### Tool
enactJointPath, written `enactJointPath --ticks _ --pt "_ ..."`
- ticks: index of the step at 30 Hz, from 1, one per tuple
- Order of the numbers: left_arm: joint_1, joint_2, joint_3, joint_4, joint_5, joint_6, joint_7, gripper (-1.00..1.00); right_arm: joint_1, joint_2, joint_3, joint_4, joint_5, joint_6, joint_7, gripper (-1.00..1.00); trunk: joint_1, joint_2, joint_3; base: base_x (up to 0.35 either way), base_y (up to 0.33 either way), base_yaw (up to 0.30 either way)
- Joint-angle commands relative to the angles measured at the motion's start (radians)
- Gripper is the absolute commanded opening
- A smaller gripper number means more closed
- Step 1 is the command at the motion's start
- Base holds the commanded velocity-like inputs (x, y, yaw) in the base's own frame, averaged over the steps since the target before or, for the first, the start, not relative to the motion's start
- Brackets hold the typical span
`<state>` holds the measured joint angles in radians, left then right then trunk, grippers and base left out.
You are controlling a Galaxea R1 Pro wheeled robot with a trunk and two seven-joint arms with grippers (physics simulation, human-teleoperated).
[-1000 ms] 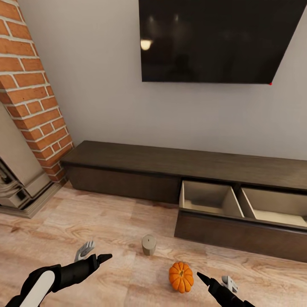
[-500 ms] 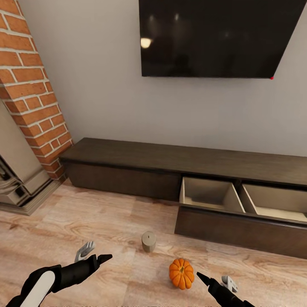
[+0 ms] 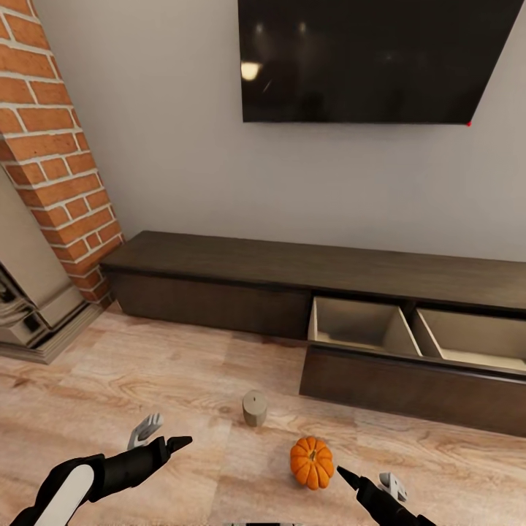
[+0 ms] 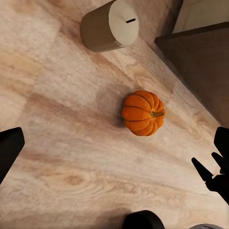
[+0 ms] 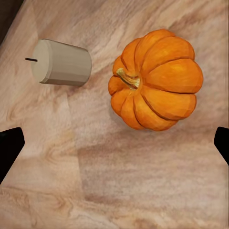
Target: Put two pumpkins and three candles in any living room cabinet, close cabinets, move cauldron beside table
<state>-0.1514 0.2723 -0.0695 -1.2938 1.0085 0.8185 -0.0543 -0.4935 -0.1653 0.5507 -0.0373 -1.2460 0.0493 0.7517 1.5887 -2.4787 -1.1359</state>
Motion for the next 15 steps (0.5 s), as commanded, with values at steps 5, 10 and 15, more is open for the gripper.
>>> enactJointPath --ticks 5,10,15 --pt "-0.001 0.001 0.000 0.000 -0.004 0.002 -0.006 1.00 0.000 0.000 0.006 0.000 -0.010 0.005 0.003 1.00 0.012 -0.022 -0.018 0.000 0.000 0.000" --pt "0.000 0.001 0.000 0.000 -0.004 0.002 -0.006 1.00 0.000 0.000 0.006 0.000 -0.010 -0.001 0.002 1.00 0.014 -0.023 -0.037 0.000 0.000 0.000" --pt "0.000 0.001 0.000 0.001 -0.004 0.002 -0.006 1.00 0.000 -0.003 0.008 0.000 -0.011 0.002 0.010 1.00 0.017 -0.024 -0.057 0.000 0.000 0.000"
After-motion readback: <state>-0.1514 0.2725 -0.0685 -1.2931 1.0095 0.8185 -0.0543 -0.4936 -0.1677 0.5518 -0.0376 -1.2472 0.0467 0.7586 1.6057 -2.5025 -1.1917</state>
